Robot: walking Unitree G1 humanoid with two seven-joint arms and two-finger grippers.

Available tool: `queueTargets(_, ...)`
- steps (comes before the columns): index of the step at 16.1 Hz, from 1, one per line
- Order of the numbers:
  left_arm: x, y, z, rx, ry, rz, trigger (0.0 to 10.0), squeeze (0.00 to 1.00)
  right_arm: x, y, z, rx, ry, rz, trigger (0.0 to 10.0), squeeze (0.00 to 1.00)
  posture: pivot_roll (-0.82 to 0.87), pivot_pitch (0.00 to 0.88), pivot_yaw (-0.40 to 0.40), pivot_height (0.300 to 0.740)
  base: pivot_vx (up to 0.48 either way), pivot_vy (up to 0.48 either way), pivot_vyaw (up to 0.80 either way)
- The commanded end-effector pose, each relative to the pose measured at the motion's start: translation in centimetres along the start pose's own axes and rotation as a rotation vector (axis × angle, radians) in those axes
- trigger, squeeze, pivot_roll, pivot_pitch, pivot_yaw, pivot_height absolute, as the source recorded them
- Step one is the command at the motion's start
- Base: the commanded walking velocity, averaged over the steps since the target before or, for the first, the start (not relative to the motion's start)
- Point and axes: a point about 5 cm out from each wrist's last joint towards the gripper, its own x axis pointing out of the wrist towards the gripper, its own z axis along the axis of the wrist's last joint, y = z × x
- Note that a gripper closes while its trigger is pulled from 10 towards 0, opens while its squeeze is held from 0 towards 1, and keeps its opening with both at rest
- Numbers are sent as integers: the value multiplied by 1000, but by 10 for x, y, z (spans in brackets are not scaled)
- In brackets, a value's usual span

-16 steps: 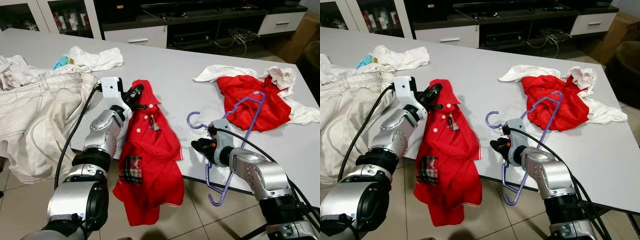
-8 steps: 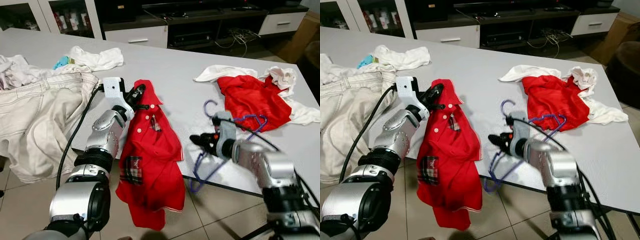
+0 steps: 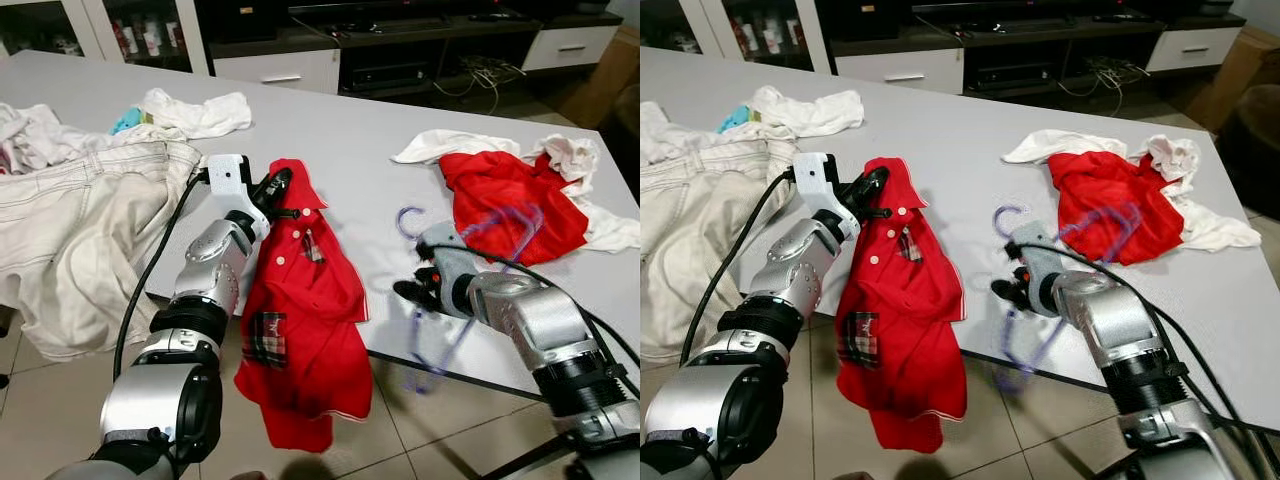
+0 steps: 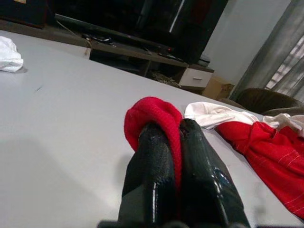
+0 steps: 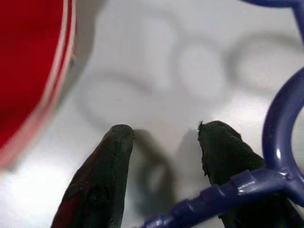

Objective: Hang hanger

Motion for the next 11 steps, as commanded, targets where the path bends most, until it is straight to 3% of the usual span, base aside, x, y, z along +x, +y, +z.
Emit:
queueTargets(1, 6, -6, 12, 20, -42, -21, 0, 0, 0, 1, 9, -107, -7, 6, 10000, 0, -71, 0, -6, 740, 0, 0, 0)
queueTargets(4, 6, -7, 12, 17, -44, -23, 0, 0, 2, 11, 7, -369, 36, 71, 10000, 0, -67, 0, -8, 740, 0, 0, 0)
queueTargets(6, 6, -7, 11, 15, -44, -22, 0, 0, 2, 9, 4, -473, 59, 44, 10000, 0, -61, 0, -9, 740, 0, 0, 0)
queueTargets(9, 5, -8, 8, 13, -37, -25, 0, 0, -1, 1, 8, -591, 55, -14, 10000, 0, -65, 0, -7, 740, 0, 0, 0)
queueTargets(11, 6, -10, 7, 12, -33, -30, 0, 0, -4, 3, 11, -594, 20, 13, 10000, 0, -70, 0, -5, 740, 0, 0, 0)
